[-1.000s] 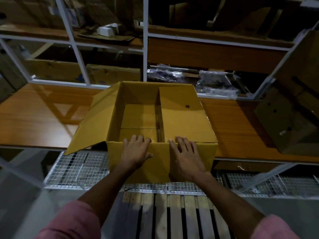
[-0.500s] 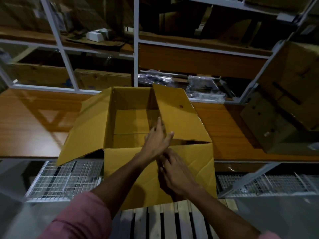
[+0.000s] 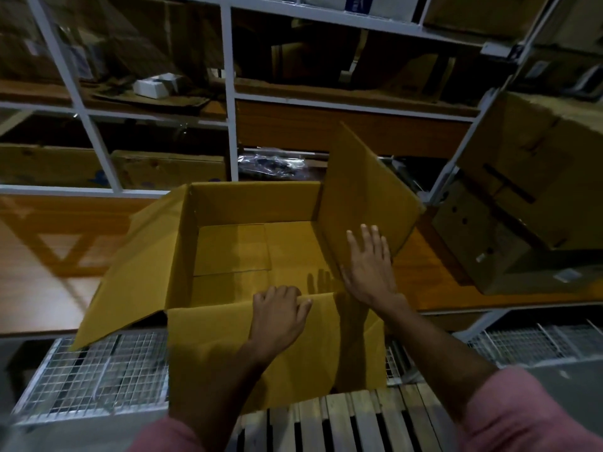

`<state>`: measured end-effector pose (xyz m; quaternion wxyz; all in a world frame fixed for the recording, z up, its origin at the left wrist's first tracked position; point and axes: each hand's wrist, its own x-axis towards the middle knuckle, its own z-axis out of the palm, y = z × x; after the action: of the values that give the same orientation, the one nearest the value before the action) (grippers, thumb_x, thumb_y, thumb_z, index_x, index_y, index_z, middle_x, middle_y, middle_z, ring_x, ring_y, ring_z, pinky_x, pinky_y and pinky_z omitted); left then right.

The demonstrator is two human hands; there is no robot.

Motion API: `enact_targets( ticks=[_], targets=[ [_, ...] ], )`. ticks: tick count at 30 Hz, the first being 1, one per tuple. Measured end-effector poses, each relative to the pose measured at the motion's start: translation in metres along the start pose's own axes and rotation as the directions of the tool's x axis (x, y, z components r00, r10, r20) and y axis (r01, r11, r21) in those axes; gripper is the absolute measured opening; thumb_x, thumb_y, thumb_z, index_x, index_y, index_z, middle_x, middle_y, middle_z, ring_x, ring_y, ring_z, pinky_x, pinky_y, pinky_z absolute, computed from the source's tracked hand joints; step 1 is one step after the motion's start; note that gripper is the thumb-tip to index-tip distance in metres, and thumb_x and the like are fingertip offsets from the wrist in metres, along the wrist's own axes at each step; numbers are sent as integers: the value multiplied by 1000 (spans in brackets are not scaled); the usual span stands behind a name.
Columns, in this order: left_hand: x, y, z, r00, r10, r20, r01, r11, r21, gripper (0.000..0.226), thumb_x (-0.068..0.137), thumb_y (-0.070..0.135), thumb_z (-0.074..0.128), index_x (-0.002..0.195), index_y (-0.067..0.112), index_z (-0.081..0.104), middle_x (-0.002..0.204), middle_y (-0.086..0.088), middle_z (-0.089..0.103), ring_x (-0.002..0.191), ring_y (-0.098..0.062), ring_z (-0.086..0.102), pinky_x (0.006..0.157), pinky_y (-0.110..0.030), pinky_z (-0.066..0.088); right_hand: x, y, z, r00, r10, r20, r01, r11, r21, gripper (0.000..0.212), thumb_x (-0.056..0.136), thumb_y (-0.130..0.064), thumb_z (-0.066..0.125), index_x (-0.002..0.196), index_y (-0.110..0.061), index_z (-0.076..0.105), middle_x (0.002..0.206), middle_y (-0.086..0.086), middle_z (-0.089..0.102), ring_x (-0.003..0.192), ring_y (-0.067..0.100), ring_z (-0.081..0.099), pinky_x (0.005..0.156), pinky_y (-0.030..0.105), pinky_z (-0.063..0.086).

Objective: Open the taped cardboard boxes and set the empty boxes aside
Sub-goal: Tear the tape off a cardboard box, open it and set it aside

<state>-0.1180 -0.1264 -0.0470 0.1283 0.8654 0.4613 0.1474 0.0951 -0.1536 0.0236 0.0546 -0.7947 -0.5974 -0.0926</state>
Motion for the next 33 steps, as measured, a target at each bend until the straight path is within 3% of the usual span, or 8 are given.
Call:
enact_targets(
  ticks=[5, 9, 12, 19, 25, 28, 33],
  targets=[
    [3, -5, -3, 997, -74, 7, 74, 995, -63, 39, 104, 57, 35, 109, 29, 61, 109, 8, 64, 108, -16, 52, 98, -39, 28, 2, 23, 21, 948, 216, 234, -234, 971, 51, 79, 98, -45, 51, 160, -18, 10, 166, 21, 10, 153, 46, -2, 124, 57, 4],
    [-1, -19, -8, 994, -106, 25, 106, 994, -8, 37, 101, 61, 39, 112, 31, 58, 113, 11, 63, 113, -15, 53, 100, -39, 28, 2, 21, 32, 871, 289, 398, -369, 919, 141, 78, 97, -44, 56, 159, -25, 11, 156, 22, 25, 141, 48, 27, 115, 56, 30],
    [-1, -23, -7, 994, -90, 53, 88, 995, 42, 41, 98, 66, 42, 118, 32, 55, 118, 12, 61, 116, -14, 51, 98, -39, 28, 0, 20, 32, 881, 277, 383, -328, 942, 74, 77, 97, -45, 54, 158, -26, 11, 147, 23, 35, 131, 45, 40, 106, 54, 40],
    [3, -17, -8, 996, -56, 63, 51, 996, 69, 48, 99, 66, 41, 129, 33, 59, 123, 7, 59, 120, -17, 48, 97, -41, 26, 0, 32, 35, 904, 291, 313, -304, 953, -7, 65, 94, -34, 62, 148, -20, 28, 138, 16, 50, 123, 39, 46, 97, 46, 45],
    [-1, -21, 0, 999, -43, 9, 43, 999, 27, 55, 93, 71, 32, 114, 31, 64, 108, 8, 61, 108, -17, 53, 84, -38, 21, -4, 37, 45, 921, 224, 320, -250, 967, 44, 69, 95, -32, 61, 152, -17, 25, 132, 15, 57, 119, 38, 53, 96, 46, 48],
    [-1, -24, 10, 995, -30, -95, 30, 1000, 0, 48, 92, 67, 42, 101, 28, 67, 94, 8, 61, 96, -19, 57, 81, -37, 22, -2, 40, 52, 935, 215, 283, -241, 968, 61, 72, 92, -31, 64, 150, -17, 24, 126, 14, 61, 112, 35, 59, 97, 48, 49],
    [0, -23, 8, 994, -74, -79, 72, 997, -27, 48, 94, 67, 40, 106, 29, 66, 101, 10, 61, 101, -14, 52, 89, -37, 24, -12, 36, 46, 947, 203, 249, -217, 976, 30, 71, 94, -31, 63, 153, -22, 26, 131, 10, 58, 115, 33, 58, 96, 44, 51]
  ],
)
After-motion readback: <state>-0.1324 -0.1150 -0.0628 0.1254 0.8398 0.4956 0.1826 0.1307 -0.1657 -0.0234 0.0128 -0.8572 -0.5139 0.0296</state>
